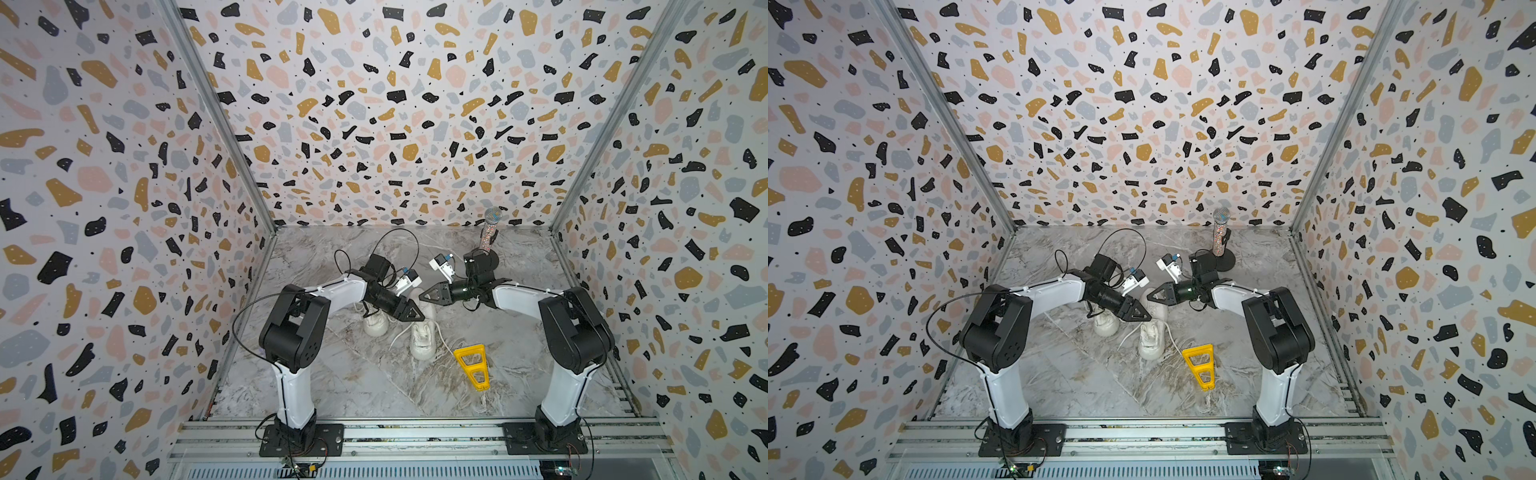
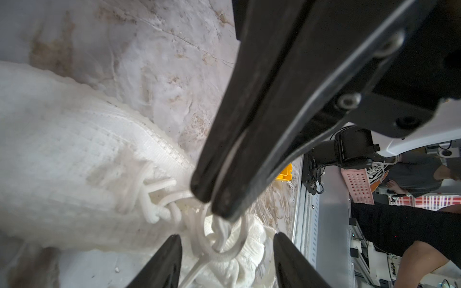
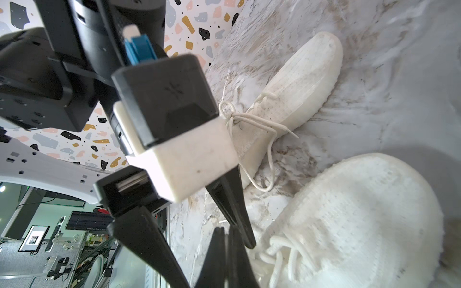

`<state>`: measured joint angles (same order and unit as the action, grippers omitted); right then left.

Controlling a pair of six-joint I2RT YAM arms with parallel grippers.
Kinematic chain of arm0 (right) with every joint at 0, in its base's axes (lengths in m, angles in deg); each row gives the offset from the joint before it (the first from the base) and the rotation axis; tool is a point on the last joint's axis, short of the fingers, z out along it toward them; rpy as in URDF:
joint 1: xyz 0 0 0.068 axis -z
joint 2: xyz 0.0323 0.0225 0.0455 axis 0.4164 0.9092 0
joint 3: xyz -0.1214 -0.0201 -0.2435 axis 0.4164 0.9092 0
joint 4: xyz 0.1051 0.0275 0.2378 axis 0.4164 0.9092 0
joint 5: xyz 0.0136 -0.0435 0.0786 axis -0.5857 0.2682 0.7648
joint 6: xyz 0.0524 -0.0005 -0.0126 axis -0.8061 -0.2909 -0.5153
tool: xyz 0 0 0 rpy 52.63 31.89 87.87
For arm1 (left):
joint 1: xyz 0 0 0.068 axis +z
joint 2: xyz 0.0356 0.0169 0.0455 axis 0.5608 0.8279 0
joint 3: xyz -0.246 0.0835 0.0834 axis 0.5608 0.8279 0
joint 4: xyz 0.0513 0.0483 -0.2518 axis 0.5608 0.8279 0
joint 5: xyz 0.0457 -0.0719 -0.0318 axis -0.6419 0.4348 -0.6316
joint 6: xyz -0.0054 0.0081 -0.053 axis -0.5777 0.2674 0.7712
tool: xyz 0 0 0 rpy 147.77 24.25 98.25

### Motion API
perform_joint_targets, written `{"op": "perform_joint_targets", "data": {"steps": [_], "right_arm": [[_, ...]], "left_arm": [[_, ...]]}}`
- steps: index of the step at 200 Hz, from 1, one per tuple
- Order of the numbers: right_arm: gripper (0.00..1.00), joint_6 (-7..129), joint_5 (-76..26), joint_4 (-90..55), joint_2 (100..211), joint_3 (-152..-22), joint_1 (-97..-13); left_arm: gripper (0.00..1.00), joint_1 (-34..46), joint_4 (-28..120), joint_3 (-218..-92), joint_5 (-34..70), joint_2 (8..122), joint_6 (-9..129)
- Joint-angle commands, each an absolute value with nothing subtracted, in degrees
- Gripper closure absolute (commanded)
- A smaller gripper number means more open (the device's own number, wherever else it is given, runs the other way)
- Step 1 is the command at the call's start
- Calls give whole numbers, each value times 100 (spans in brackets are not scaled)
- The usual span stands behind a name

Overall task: Tie the shoes
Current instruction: Cross the shoelace with the shoelace.

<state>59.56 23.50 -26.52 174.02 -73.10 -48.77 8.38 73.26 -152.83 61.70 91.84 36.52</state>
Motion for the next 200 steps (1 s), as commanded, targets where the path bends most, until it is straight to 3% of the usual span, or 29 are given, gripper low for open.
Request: {"op": "perform_joint_targets", "data": {"steps": [1, 99, 200], "right_arm": [[100, 6001, 2416, -2729, 17146, -7270, -4873], [100, 5924, 2430, -2800, 17224, -7294, -4869], [100, 5898, 2441, -2870, 17238, -7288, -4876]], "left_arm": [[43, 801, 7150, -15448, 6380, 9232, 3701], [61, 718, 7106, -15494, 6579, 9356, 3658], [68, 659, 7105, -15492, 6399, 9382, 3518]]}}
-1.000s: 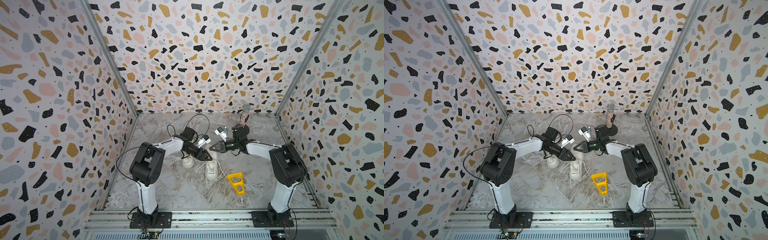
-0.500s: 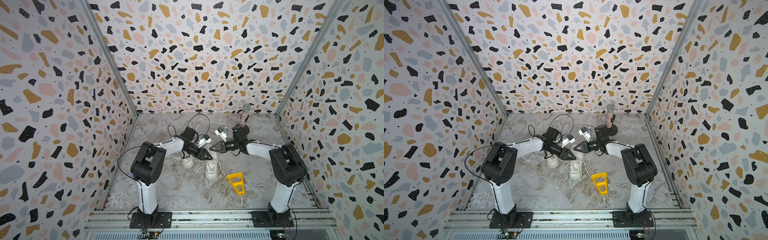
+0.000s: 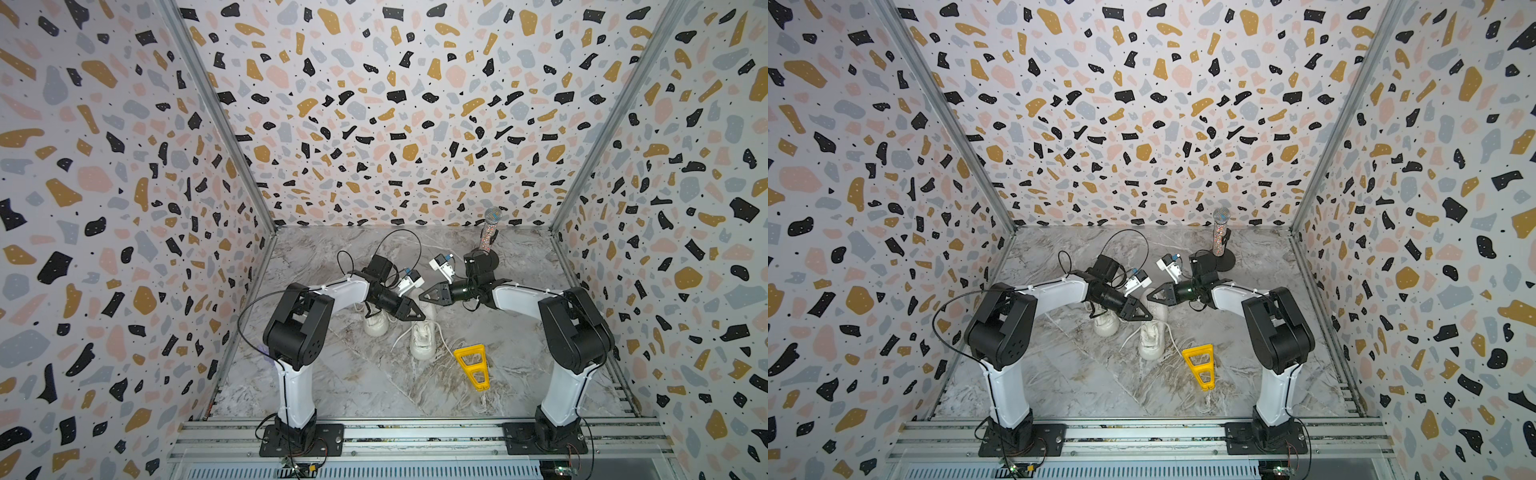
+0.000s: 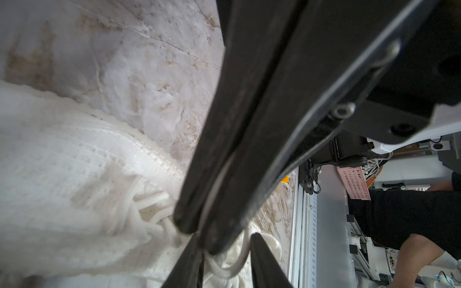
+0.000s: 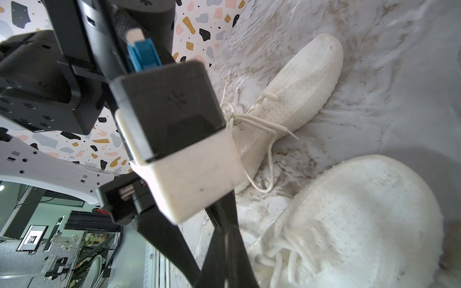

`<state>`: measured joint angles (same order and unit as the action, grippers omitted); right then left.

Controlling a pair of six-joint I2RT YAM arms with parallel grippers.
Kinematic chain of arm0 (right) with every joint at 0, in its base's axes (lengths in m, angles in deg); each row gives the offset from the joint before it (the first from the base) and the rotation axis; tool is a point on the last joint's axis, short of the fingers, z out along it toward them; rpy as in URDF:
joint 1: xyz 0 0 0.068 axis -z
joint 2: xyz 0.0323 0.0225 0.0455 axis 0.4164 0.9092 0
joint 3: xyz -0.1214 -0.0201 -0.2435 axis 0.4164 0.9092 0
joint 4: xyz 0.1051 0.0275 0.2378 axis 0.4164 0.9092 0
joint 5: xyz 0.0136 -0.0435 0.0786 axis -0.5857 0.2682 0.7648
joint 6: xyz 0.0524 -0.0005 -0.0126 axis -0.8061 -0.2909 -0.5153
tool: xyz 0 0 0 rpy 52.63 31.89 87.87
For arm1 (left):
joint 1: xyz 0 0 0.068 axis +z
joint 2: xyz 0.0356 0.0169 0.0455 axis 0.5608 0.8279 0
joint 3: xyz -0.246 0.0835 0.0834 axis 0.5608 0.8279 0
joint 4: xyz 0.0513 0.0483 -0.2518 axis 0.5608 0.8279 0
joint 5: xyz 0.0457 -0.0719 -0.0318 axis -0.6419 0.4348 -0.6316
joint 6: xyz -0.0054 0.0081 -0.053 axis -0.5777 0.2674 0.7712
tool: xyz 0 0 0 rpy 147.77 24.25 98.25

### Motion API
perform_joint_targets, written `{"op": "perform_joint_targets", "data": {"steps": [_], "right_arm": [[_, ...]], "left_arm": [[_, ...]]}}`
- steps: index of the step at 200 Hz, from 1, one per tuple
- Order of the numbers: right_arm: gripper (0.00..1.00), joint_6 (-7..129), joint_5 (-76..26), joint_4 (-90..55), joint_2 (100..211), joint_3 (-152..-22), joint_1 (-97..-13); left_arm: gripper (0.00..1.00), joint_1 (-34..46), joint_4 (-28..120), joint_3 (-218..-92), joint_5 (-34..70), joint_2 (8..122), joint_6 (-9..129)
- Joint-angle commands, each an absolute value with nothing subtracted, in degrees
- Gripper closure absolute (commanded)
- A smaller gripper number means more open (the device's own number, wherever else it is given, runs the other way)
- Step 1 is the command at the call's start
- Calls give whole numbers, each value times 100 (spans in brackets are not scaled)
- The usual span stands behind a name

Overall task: Tie the shoes
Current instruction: Cross the shoelace with the shoelace.

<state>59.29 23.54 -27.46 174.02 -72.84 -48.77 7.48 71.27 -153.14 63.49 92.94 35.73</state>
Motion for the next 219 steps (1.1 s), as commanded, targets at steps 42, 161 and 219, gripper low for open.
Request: {"op": "perform_joint_targets", "data": {"steps": [42, 161, 219], "right_arm": [[100, 5870, 2454, -2899, 17183, -7276, -4870], [100, 5926, 2437, -2826, 17141, -7267, -4874], [100, 5968, 2428, -2782, 17141, -7285, -4873]], "left_arm": [[72, 627, 7019, -15476, 6355, 9382, 3635], [64, 589, 6771, -15284, 6350, 9290, 3872], [59, 583, 6768, -15124, 6287, 9237, 3744]]}}
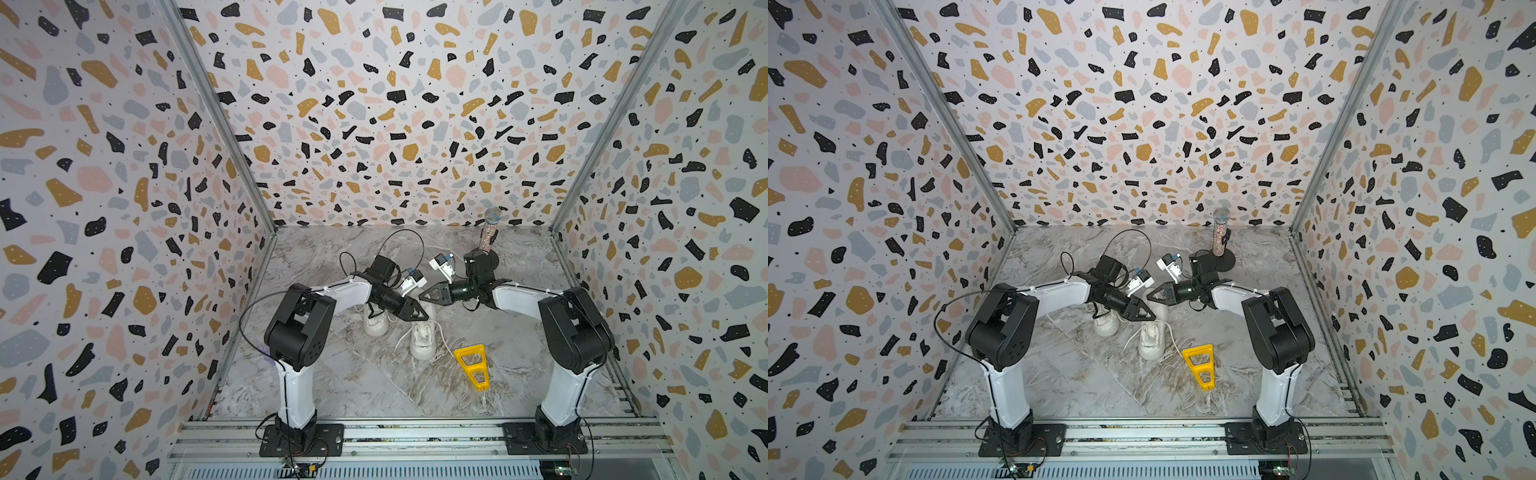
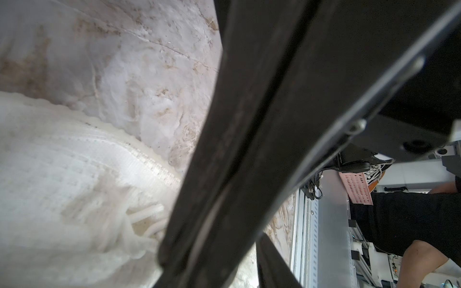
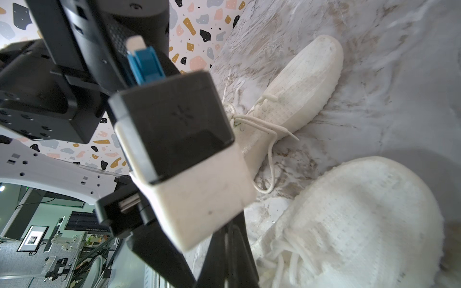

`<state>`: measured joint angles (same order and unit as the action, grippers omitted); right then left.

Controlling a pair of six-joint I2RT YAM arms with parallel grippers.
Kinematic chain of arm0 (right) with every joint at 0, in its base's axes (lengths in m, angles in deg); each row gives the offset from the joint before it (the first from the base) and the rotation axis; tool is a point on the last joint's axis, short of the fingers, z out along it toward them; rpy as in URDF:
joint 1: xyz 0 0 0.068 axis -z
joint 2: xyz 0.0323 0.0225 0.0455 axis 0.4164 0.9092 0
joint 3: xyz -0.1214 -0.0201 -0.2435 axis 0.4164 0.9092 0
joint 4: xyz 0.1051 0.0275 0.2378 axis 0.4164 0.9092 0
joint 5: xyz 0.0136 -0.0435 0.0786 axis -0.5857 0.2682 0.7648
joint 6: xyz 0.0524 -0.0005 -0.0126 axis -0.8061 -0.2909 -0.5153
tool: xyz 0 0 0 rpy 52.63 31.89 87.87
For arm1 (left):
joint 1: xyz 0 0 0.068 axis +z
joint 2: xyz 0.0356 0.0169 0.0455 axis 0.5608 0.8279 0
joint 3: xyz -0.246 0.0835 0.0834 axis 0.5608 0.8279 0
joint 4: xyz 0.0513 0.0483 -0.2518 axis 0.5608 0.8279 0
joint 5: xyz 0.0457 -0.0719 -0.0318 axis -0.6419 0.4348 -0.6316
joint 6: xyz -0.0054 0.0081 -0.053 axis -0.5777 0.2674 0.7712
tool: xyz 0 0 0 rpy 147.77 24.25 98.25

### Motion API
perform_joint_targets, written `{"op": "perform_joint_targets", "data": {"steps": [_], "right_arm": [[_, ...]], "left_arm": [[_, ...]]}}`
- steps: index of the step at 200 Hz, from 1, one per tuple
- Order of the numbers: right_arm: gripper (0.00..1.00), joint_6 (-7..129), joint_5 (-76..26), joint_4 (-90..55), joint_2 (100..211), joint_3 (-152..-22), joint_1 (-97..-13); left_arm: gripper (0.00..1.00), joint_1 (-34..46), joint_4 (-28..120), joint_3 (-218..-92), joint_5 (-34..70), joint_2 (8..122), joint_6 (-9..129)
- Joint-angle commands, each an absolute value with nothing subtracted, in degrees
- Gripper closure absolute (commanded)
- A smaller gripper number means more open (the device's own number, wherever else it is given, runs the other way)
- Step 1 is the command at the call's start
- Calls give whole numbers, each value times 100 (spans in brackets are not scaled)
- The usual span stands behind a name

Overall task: Tie the shoes
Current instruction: Cross the shoelace with the shoelace.

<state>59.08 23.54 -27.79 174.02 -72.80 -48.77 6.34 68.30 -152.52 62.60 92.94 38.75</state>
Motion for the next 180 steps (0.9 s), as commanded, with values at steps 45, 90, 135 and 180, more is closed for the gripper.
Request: {"op": "perform_joint_targets", "data": {"steps": [45, 90, 135, 180], "right_arm": [[100, 6004, 2412, -2738, 17141, -7297, -4873], [100, 5986, 2428, -2753, 17135, -7325, -4877], [100, 5894, 2438, -2835, 17117, -7335, -4877], [100, 5795, 2448, -2940, 17062, -7312, -4886]], "left_arm": [[59, 590, 6745, -15063, 6217, 9260, 3635], [70, 590, 6660, -15025, 6119, 9232, 3754], [73, 587, 6221, -14849, 5978, 9083, 4200], [77, 553, 6164, -14831, 5906, 9075, 4318]]}}
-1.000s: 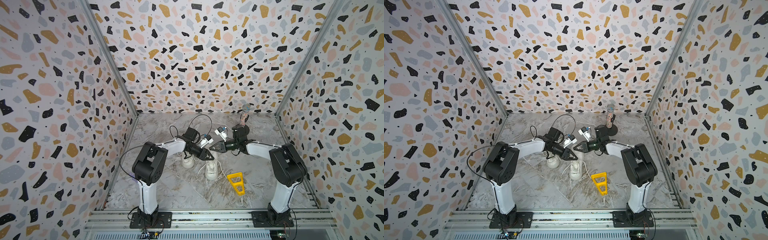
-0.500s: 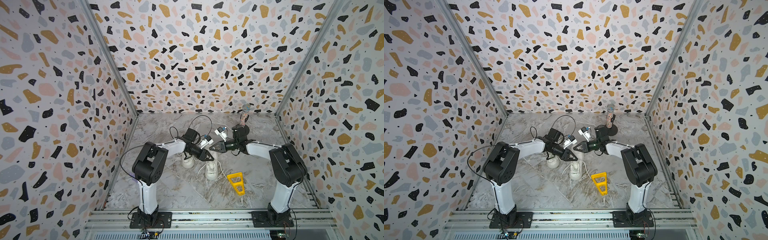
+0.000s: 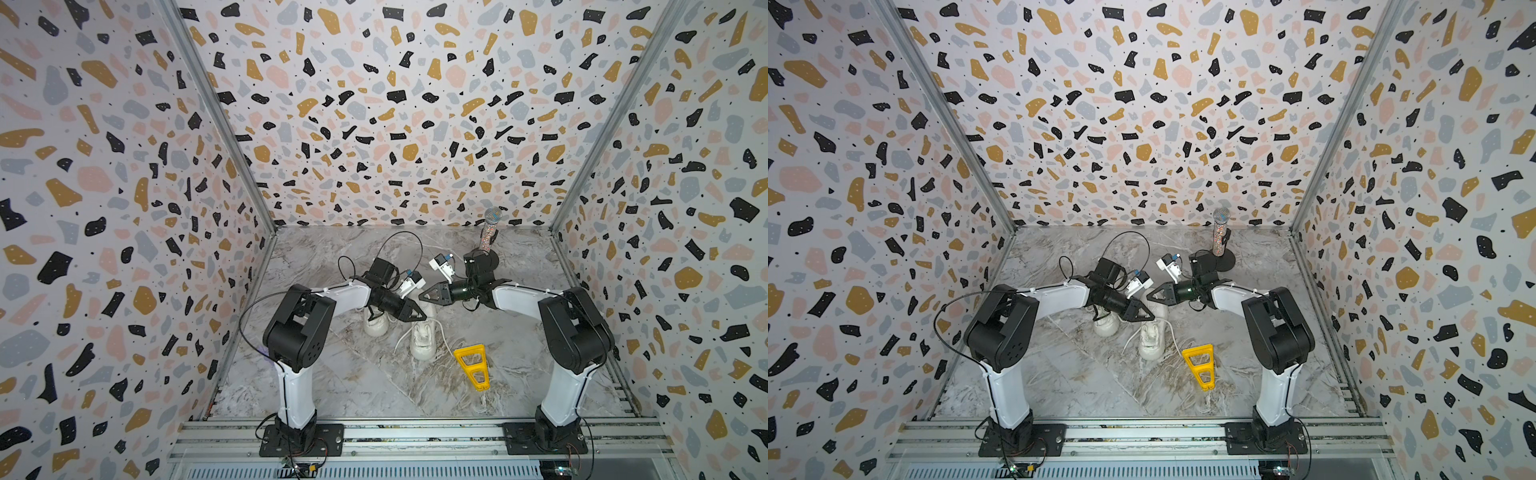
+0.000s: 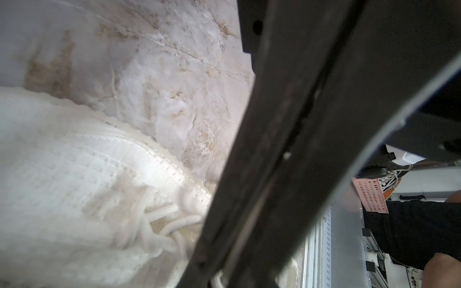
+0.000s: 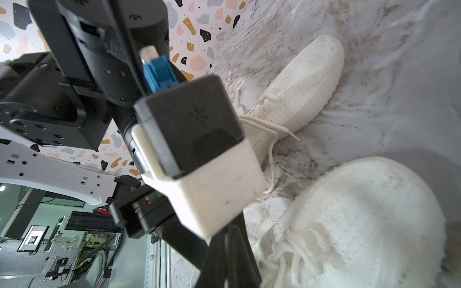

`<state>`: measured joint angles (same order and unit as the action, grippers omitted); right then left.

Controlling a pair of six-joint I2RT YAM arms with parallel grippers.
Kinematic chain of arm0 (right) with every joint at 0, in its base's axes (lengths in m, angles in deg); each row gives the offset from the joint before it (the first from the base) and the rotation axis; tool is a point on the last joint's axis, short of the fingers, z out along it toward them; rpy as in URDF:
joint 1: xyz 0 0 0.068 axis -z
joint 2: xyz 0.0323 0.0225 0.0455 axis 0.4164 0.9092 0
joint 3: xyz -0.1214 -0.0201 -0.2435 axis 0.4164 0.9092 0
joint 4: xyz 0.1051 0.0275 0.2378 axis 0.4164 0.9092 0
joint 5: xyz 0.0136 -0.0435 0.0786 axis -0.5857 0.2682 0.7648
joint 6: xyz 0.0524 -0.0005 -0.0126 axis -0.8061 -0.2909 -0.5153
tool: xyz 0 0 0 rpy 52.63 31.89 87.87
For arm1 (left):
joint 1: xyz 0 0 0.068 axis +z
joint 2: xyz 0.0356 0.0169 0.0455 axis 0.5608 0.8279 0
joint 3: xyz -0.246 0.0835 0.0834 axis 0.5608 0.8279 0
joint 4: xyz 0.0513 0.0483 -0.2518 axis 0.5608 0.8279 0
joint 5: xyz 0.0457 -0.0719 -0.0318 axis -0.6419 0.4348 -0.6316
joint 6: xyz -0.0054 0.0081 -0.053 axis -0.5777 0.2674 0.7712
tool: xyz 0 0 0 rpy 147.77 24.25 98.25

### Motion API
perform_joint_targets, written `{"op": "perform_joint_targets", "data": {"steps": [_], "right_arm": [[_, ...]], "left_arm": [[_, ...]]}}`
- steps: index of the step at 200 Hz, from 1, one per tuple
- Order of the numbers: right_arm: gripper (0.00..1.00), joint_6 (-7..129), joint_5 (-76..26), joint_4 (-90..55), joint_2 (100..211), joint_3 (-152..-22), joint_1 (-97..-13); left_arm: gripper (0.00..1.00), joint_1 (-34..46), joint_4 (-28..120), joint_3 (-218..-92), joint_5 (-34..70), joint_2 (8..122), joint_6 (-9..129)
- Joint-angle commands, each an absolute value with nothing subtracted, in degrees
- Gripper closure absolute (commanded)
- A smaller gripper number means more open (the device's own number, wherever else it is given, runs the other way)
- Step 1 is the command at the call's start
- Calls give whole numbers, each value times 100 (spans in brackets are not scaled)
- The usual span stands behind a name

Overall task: Tie the shoes
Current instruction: Cross the shoelace with the shoelace.

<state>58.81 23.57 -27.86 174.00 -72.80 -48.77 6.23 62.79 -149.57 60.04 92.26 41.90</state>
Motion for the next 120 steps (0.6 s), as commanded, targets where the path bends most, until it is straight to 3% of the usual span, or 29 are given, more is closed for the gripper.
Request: {"op": "perform_joint_targets", "data": {"steps": [1, 33, 76, 90, 120], "right_arm": [[100, 5794, 2452, -2940, 17062, -7309, -4886], [100, 5716, 2479, -2944, 17009, -7364, -4886], [100, 6123, 2444, -2438, 16781, -7385, -4886], [90, 6583, 2363, -1879, 16617, -7434, -4865], [71, 7482, 2235, -623, 16315, -7533, -4616]], "left_arm": [[77, 554, 6164, -14830, 5906, 9075, 4312], [81, 555, 6173, -14768, 5880, 8983, 4238], [95, 551, 6130, -14717, 5915, 8827, 4107], [100, 563, 6090, -14681, 5928, 8748, 4058], [100, 562, 6068, -14595, 5996, 8621, 3889]]}}
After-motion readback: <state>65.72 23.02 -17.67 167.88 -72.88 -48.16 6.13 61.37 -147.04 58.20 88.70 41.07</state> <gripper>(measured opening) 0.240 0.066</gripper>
